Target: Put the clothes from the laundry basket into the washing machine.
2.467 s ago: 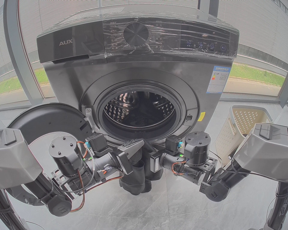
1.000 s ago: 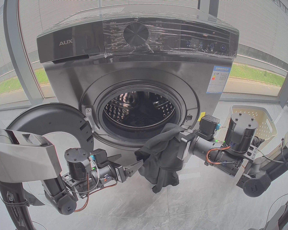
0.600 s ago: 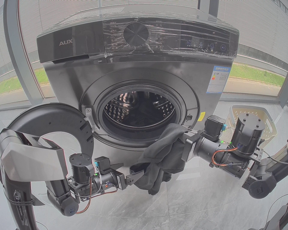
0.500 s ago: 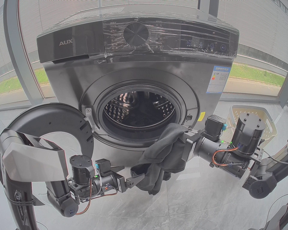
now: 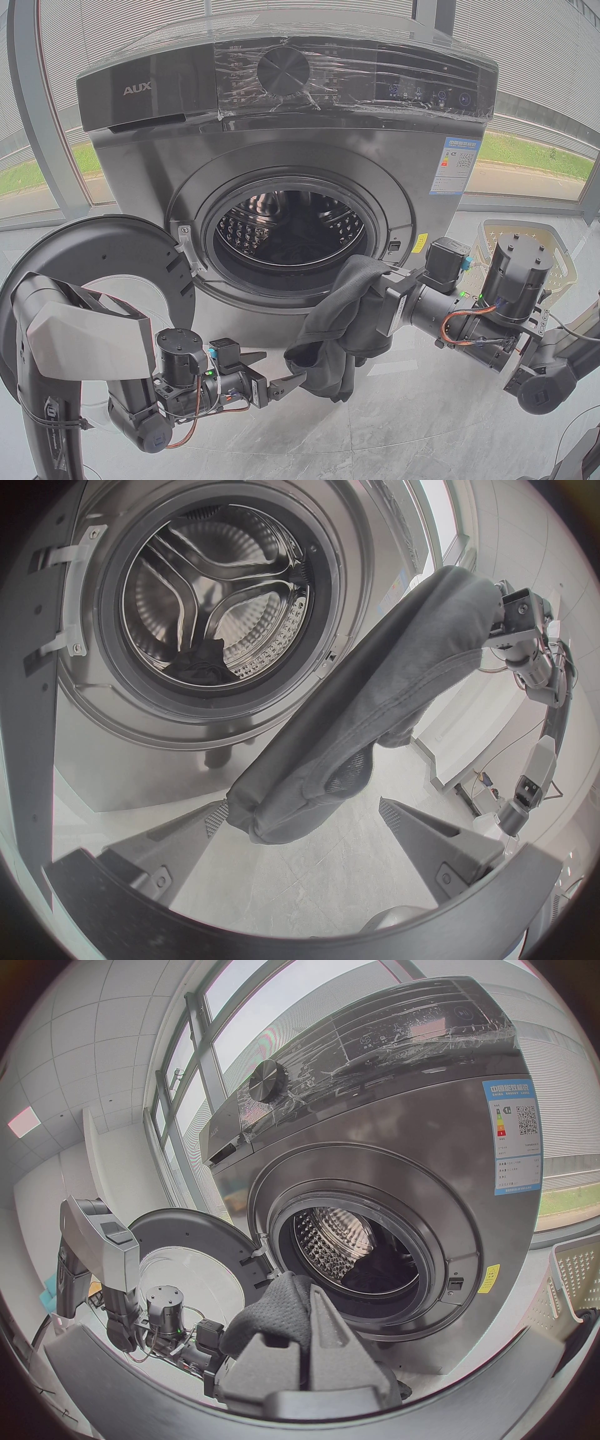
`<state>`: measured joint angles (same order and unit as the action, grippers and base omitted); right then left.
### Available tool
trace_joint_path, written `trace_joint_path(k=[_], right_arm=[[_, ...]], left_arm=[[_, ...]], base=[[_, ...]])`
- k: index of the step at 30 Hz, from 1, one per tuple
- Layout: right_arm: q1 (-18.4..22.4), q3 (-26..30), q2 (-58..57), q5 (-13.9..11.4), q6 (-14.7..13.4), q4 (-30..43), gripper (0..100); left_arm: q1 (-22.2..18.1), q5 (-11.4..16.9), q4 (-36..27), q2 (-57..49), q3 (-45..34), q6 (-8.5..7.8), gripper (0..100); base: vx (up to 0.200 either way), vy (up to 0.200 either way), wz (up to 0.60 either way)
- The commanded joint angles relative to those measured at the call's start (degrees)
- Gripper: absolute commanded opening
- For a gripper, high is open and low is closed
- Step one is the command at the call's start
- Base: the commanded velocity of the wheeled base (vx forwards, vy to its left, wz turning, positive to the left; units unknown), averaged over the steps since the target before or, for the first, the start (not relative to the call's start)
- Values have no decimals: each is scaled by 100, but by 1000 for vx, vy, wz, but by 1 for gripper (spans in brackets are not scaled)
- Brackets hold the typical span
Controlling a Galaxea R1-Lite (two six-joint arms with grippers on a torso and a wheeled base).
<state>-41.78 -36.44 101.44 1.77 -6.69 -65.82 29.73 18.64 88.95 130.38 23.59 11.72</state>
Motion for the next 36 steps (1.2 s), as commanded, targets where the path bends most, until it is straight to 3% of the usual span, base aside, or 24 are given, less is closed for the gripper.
trace_joint_path(k=[1, 7, 12, 15, 16, 21, 27, 33, 36], right_arm=[[-6, -12, 34, -1, 1, -1, 0], [-6, -48, 87, -1, 1, -1, 0], [-6, -83, 148, -10, 1, -10, 0], [-6, -83, 166, -10, 1, -1, 0], [-6, -83, 166, -10, 1, -1, 0], [-6, -83, 183, -10, 1, -10, 0], [73, -100, 227, -10, -16, -10, 0], [249, 23, 254, -36, -51, -1, 0], [609, 260, 157, -396, -280, -89, 0]], left_arm=[[-3, 26, -1, 330, 190, -20, 100], [41, 131, -1, 541, 454, -55, 100], [24, 149, -1, 919, 1042, -345, 100], [15, 158, -1, 1016, 1236, -328, 100], [15, 149, -1, 1051, 1324, -328, 0], [-3, 114, -1, 1183, 1596, -319, 0], [-55, 87, 8, 946, 1376, -372, 0], [-275, 78, 8, -259, 418, -381, 0], [-407, 131, 8, -1155, -496, -328, 0]], base=[[0, 0, 0], [0, 0, 0], [0, 0, 0], [0, 0, 0], [0, 0, 0], [0, 0, 0], [0, 0, 0], [0, 0, 0], [0, 0, 0]])
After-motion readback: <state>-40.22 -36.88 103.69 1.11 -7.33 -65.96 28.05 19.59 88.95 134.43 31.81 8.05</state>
